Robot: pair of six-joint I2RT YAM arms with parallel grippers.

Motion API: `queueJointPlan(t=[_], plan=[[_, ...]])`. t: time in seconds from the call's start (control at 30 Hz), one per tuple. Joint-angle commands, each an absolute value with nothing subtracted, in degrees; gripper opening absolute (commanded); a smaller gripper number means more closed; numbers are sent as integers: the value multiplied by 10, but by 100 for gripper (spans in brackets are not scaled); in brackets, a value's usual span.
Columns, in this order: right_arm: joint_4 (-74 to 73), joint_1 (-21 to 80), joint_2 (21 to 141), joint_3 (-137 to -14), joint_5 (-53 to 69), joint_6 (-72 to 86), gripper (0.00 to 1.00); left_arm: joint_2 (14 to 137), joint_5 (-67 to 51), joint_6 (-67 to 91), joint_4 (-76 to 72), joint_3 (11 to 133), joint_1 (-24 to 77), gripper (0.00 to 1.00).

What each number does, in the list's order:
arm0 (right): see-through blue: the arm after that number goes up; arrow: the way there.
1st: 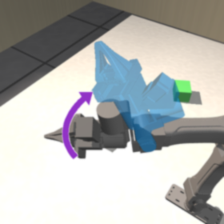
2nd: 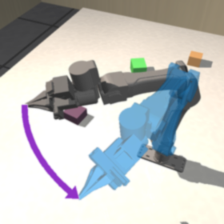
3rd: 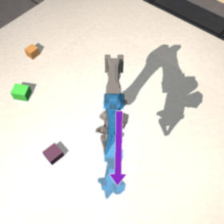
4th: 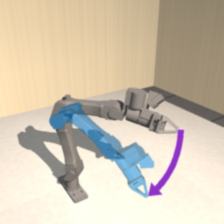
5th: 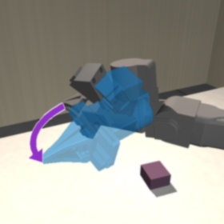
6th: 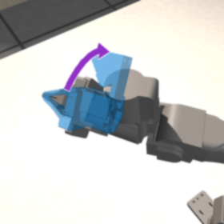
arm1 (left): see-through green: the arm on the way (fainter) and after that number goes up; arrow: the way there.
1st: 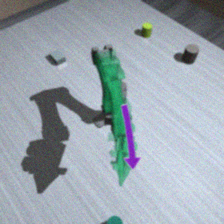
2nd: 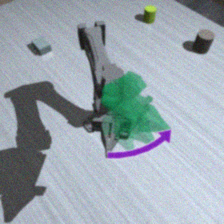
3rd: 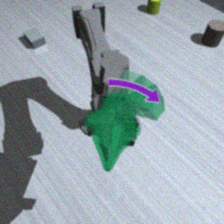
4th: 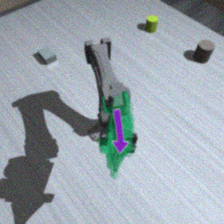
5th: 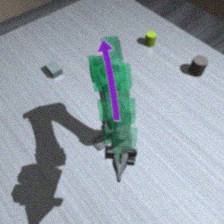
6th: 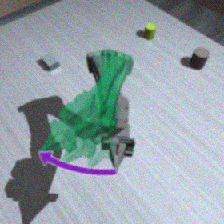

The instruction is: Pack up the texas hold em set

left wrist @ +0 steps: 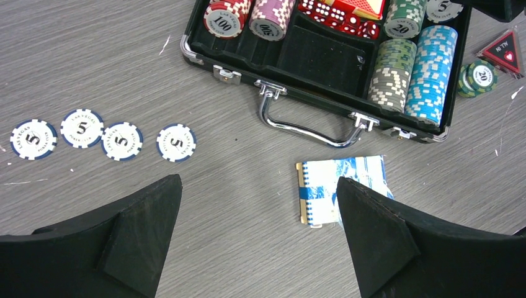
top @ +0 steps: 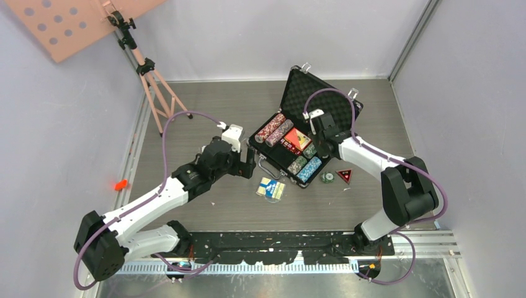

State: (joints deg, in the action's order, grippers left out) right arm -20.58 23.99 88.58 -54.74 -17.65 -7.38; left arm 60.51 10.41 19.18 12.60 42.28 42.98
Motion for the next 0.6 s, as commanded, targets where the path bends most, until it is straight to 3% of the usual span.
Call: queueJointPlan(t=[0.0, 0.2, 0.27, 0.47, 0.57], plan=[[-209, 239, 863, -573, -192, -67, 38, 611, 109, 204, 124, 430, 420, 100], [-242, 240, 822, -588, -176, -25, 42, 643, 158, 246, 162, 452, 396, 100], [-241, 240, 796, -587, -172, 8, 49, 653, 194, 262, 183, 463, 390, 100], [-278, 240, 720, -581, -154, 115, 64, 728, 154, 216, 201, 510, 359, 99], [-265, 240, 671, -555, -131, 154, 76, 790, 130, 211, 250, 565, 345, 94]])
